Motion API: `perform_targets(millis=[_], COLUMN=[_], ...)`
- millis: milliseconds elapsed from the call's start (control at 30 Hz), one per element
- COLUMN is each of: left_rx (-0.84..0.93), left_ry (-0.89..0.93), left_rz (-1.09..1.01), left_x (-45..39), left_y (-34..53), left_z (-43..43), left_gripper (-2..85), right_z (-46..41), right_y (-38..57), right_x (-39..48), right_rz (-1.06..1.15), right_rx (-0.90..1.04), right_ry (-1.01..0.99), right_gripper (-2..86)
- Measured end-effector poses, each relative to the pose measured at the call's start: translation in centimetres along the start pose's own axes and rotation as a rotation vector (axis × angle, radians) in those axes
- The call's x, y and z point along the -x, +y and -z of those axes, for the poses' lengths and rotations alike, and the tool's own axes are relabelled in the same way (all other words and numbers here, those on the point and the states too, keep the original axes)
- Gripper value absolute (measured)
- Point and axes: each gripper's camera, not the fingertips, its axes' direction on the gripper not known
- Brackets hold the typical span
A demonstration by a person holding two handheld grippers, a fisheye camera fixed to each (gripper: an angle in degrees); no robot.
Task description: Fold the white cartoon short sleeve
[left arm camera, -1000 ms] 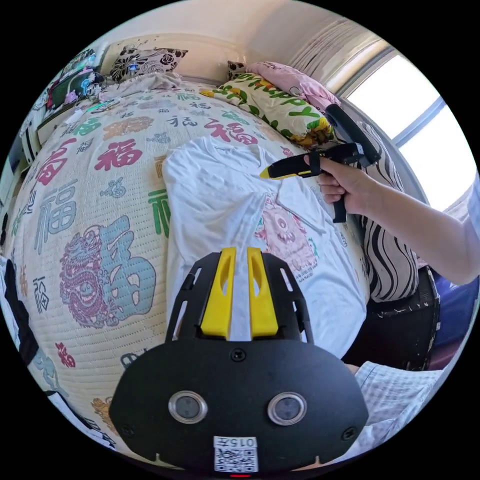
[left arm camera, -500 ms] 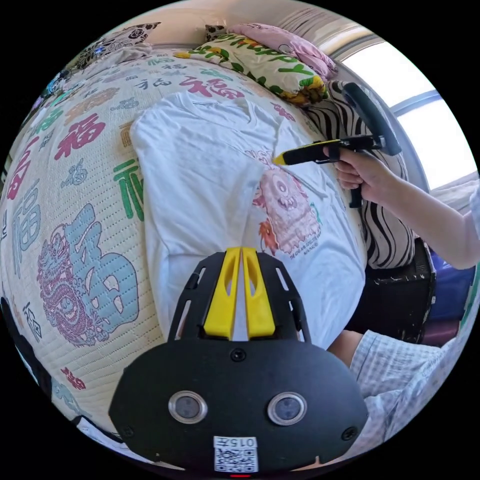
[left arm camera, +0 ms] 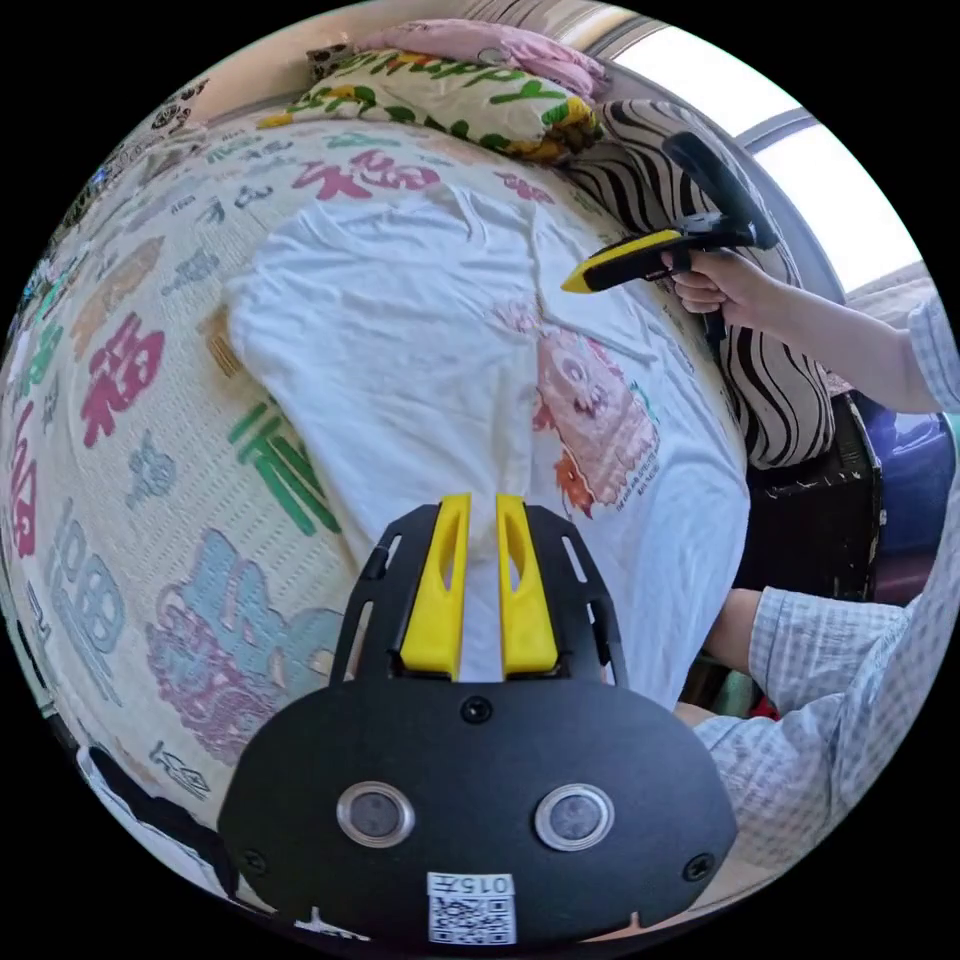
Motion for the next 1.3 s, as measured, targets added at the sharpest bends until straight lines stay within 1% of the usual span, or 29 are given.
perform_targets(millis=[67, 133, 233, 333, 400, 433, 467, 567, 600, 667, 767, 800, 900, 933, 1000, 1100, 1200, 1233, 1267, 1300], left_rx=[-0.112, -0.181, -0.242, -0.222, -0.162, -0.095, -0.065, -0.054, -0.052, -0.039, -0.028, -0.033, -0.050, -0.065, -0.110, -0.135, -0.101, -0.057, 0.000, 0.016], left_ry=[-0.074, -0.115, -0.112, -0.056, -0.026, -0.042, -0.054, -0.010, -0.008, -0.028, -0.011, -0.014, -0.067, -0.078, -0.086, -0.104, -0.144, -0.130, -0.106, -0.093], left_rz=[0.000, 0.039, 0.110, 0.181, 0.195, 0.195, 0.157, 0.057, 0.052, 0.103, 0.224, 0.246, 0.287, 0.278, 0.250, 0.141, 0.033, 0.015, 0.031, 0.041], left_x=[2.9, 5.7, 10.7, 14.9, 16.4, 16.6, 16.0, 12.4, 11.7, 9.8, 8.7, 8.5, 7.8, 7.5, 6.7, 4.5, 2.1, 1.6, 1.4, 1.3], left_y=[-2.7, -5.8, -11.4, -15.9, -17.7, -18.5, -18.7, -16.2, -15.2, -10.8, -6.1, -5.4, -3.6, -3.3, -2.8, -2.0, -0.6, 0.0, 0.6, 0.9], left_z=[3.0, 4.9, 6.4, 5.5, 4.1, 3.3, 2.9, 2.7, 2.6, 2.1, 1.2, 1.1, 0.6, 0.7, 1.3, 1.9, 1.4, 0.6, -0.2, -0.4], left_gripper=[6.4, 8.3, 10.9, 11.8, 12.3, 12.1, 11.9, 11.4, 11.4, 11.3, 10.9, 10.6, 5.7, 1.9, 0.6, -0.1, 0.0, 0.2, 0.5, 0.7], right_z=[3.3, 5.1, 6.3, 5.8, 5.0, 4.8, 4.9, 6.1, 6.6, 8.1, 7.4, 7.0, 3.8, 2.6, 1.8, 2.1, 2.9, 2.9, 2.7, 2.7], right_y=[-0.3, -1.3, -3.7, -6.1, -7.1, -7.5, -7.5, -6.7, -6.3, -4.3, -2.4, -2.1, -1.0, -0.6, 0.3, 2.0, 3.5, 4.0, 4.5, 4.7], right_x=[-2.8, -5.0, -7.8, -9.9, -10.9, -11.4, -11.7, -11.3, -10.8, -7.4, -2.6, -1.9, 0.7, 1.2, 1.5, 1.1, 0.5, 0.3, 0.1, 0.1], right_rz=[-0.016, -0.041, -0.059, -0.081, -0.089, -0.098, -0.095, -0.084, -0.056, 0.110, 0.274, 0.289, 0.314, 0.323, 0.331, 0.328, 0.335, 0.332, 0.328, 0.327], right_rx=[-0.093, -0.133, -0.149, -0.082, -0.012, 0.018, 0.022, -0.019, -0.043, -0.129, -0.089, -0.075, 0.024, 0.078, 0.117, 0.139, 0.142, 0.167, 0.195, 0.208], right_ry=[0.110, 0.159, 0.211, 0.260, 0.230, 0.205, 0.169, 0.125, 0.117, 0.005, -0.177, -0.197, -0.172, -0.142, -0.134, -0.141, -0.179, -0.168, -0.145, -0.136], right_gripper=[4.0, 5.3, 6.5, 8.0, 8.6, 8.7, 8.6, 7.4, 7.1, 5.8, 5.7, 5.7, 5.6, 5.0, 2.7, 0.4, -0.2, -0.3, -0.4, -0.4])
